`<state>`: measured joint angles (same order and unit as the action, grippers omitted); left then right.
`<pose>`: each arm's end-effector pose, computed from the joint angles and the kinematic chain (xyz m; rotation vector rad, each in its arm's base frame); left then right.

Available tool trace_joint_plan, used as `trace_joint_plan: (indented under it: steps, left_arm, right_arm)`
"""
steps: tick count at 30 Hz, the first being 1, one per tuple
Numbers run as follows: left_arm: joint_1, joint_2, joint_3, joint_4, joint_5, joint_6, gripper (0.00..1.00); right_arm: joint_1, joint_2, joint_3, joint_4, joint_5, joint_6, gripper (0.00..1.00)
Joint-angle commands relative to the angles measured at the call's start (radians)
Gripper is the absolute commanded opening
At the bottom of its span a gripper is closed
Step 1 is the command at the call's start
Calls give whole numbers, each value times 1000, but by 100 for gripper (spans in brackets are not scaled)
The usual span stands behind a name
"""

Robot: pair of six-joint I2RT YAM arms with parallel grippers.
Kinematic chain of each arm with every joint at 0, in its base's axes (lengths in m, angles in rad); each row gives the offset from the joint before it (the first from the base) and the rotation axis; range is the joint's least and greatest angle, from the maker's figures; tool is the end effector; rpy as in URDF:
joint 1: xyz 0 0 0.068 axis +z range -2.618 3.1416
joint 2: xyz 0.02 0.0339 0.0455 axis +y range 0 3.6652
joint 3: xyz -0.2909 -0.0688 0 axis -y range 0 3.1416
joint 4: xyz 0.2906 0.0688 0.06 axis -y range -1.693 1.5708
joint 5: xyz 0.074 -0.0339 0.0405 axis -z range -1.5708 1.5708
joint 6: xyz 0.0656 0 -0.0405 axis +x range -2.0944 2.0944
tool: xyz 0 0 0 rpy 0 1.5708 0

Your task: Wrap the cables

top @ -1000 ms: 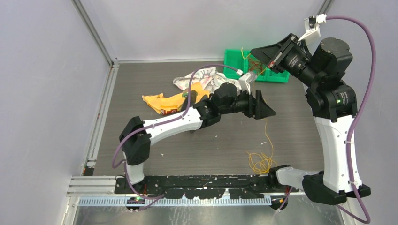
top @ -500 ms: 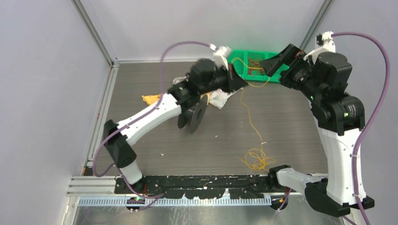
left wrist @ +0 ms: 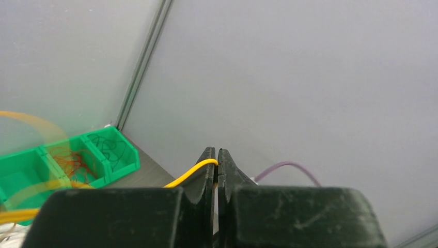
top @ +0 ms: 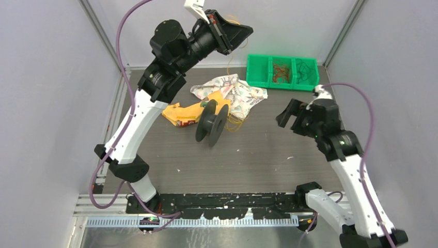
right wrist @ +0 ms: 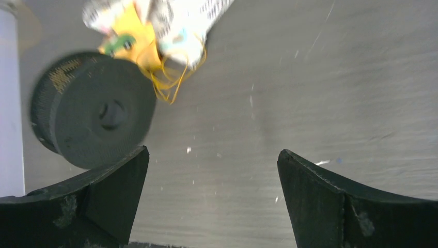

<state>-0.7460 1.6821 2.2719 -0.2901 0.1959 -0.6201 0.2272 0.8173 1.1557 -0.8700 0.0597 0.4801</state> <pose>0.2797 -0.2759 0.6549 0.2700 1.3640 -1.2844 0.1913 0.0402 0.4080 0.3035 2.1004 0.3609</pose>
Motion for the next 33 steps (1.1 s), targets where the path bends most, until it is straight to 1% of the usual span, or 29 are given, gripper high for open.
trace_joint_plan:
  steps: [1,5,9,10,13,15,16,18,21,23,26,27,28,29,30,32,33]
  left_arm:
    - [2,34,66,-67,35,7,1]
    - [18,21,83,-82,21,20,1]
    - [32,1,110,-99,3,33,1]
    - [34,-8,115,-108,-8,40,0]
    - [37,-46,107,-135,-56,77,1]
    - [37,-79,88,-153,-101,104,0]
    - [37,-101,71,-157,-124,114,0]
    - [37,-147,22,-150,-162,128,1]
    - [37,-215,-53,-133,-188,142,0]
    - [37,-237,-74,-144,-221,154,1]
    - [37,-261,-87,-163,-237,168,1]
    - [37,-268,-94,-165,-238,170,1]
    - [37,-275,-102,-166,-240,172,1]
    - [37,-281,-109,-167,-243,172,1]
    - [37,-286,-116,-169,-245,173,1]
    - [37,-294,-129,-171,-248,174,1]
    - [37,-298,-139,-169,-249,174,1]
  right_arm:
    - [4,52,-155,213,-192,101,99]
    - [10,134,-214,308,-204,112,98]
    - [21,238,-228,356,-194,148,96]
    - [31,270,-230,374,-192,159,96]
    - [103,372,-221,429,-122,189,94]
    - [175,464,-189,440,-70,197,93]
    - [207,519,-159,435,-18,198,92]
    - [250,624,-93,431,54,197,91]
    - [265,787,-21,461,84,201,89]
    - [269,878,34,466,106,196,86]
    - [268,987,105,475,118,195,77]
    - [268,1013,123,482,120,197,73]
    - [268,1038,138,485,122,200,65]
    - [268,1057,151,486,129,202,61]
    - [267,1073,159,491,131,205,58]
    - [268,1100,165,499,134,205,54]
    - [267,1112,170,497,131,206,50]
